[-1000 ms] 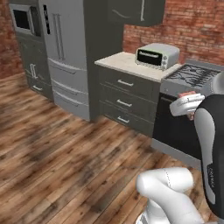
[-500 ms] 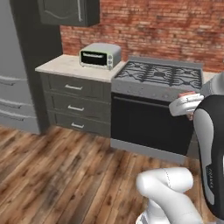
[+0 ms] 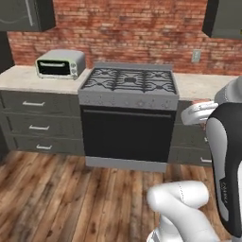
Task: Pick up the sponge and bar soap from the sink, and place them back in the cabinet, and close the cabinet door.
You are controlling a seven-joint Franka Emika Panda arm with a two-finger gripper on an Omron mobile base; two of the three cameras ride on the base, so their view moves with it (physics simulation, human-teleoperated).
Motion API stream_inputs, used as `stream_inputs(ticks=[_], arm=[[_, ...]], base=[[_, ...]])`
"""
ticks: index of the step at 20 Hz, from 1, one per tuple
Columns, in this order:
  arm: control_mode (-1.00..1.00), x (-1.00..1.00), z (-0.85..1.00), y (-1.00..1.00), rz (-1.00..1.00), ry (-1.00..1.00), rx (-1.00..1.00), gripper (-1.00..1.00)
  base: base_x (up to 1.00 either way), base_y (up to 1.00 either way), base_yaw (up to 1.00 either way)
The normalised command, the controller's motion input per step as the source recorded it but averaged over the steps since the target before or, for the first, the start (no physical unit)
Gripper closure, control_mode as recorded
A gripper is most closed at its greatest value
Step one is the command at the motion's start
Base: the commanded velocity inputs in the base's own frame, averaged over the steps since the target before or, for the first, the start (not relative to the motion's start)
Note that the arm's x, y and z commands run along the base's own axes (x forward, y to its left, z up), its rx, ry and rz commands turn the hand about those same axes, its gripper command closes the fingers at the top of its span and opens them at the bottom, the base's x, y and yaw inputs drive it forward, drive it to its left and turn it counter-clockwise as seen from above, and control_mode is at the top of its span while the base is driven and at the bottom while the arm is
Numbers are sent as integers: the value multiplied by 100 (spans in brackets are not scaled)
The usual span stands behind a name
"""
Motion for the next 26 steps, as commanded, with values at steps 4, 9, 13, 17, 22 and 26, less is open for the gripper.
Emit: stream_inputs(ticks=[4, 9, 13, 17, 22, 26], arm=[[100, 0, 0, 0, 0, 0, 0, 100], [100, 0, 0, 0, 0, 0, 0, 100], [100, 0, 0, 0, 0, 0, 0, 100], [100, 0, 0, 0, 0, 0, 0, 100], [100, 0, 0, 0, 0, 0, 0, 100], [100, 0, 0, 0, 0, 0, 0, 100]], base=[[19, -61, -24], [23, -60, -19], [24, -64, -17], [25, -67, -12], [24, -65, -11], [27, -63, -10]])
